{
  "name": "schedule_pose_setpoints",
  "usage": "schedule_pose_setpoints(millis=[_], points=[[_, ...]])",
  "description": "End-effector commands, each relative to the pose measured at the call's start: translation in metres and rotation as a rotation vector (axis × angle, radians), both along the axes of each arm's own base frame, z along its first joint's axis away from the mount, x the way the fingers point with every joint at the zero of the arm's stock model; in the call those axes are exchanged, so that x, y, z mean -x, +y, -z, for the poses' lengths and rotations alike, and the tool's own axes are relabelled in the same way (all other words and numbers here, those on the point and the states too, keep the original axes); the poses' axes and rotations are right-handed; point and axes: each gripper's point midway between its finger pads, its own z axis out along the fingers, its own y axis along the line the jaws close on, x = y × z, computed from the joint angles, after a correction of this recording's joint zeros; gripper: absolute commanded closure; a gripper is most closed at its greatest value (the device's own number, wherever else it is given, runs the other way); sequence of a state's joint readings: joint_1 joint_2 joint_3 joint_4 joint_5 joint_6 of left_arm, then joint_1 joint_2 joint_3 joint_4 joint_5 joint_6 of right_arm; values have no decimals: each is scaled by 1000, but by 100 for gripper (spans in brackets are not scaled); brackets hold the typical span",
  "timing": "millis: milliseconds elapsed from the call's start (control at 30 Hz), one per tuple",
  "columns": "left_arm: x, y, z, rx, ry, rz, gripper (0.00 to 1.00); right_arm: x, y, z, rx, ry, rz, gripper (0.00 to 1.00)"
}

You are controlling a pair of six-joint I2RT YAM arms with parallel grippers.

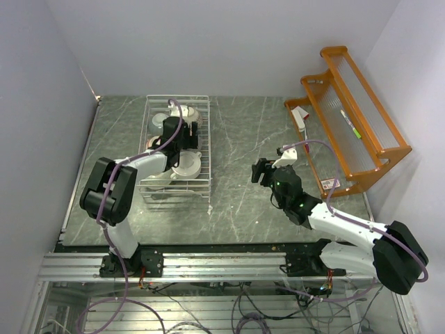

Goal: Unload the bowls from the dish rack

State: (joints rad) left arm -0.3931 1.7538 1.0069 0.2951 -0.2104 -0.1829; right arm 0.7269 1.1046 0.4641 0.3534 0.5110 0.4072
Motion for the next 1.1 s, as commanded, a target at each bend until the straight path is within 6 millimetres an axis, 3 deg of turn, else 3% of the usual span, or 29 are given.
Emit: schedule_pose_setpoints(millis=[0,400,500,733,1067], points=[[-8,4,2,-25,-3,-16,17,-6,1,-13,-28,-32,16,32],[-9,3,10,-76,6,-18,32,-7,1,-8,-23,-21,16,34],[-11,4,11,-93,5,-29,31,-7,1,-8,-21,-20,17,34],[-15,6,13,-110,3,-43,17,-8,1,-6,-18,-15,17,35],[-21,3,16,-101,1,-51,25,-9,1,-2,-10,-8,20,35]])
